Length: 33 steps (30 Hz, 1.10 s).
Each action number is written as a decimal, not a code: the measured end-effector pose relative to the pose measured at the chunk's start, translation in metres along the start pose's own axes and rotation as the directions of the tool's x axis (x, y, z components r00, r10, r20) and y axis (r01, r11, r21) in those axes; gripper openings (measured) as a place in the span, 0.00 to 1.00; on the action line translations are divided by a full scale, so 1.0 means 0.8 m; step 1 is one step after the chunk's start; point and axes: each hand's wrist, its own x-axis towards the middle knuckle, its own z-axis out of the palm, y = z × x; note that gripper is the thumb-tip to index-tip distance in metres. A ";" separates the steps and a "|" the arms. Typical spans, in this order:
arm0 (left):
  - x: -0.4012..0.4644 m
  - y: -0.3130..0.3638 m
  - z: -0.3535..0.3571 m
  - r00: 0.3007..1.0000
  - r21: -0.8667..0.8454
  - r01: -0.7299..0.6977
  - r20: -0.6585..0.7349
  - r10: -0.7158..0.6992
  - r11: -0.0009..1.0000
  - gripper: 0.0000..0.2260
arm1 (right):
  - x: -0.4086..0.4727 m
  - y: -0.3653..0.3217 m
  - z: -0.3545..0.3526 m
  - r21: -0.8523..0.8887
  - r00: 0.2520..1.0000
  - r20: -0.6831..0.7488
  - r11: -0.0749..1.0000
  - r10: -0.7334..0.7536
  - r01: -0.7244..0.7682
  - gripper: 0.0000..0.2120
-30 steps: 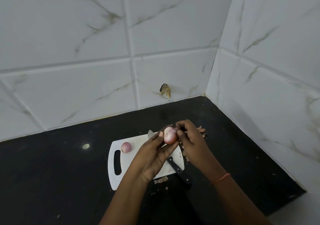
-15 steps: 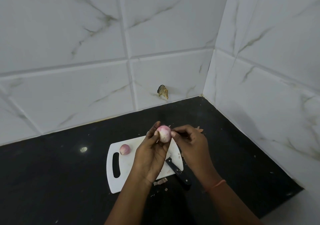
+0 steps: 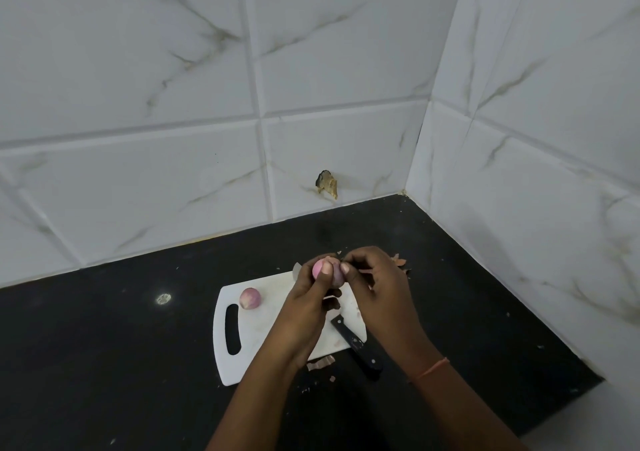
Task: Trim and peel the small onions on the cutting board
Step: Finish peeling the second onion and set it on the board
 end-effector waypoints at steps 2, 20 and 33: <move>-0.001 0.001 -0.002 1.000 -0.056 -0.021 0.009 0.022 0.998 0.19 | 0.001 -0.002 0.001 0.064 0.997 0.007 0.995 0.081 -0.081 0.03; -0.003 0.006 -0.014 1.000 -0.328 0.010 0.030 -0.001 0.945 0.20 | 0.014 -0.023 -0.002 0.723 0.767 0.112 0.478 0.632 -0.499 0.04; 0.005 0.004 -0.019 0.998 -0.480 0.053 0.001 -0.060 0.876 0.20 | 0.017 -0.011 0.004 0.346 0.896 0.174 0.826 0.409 -0.444 0.13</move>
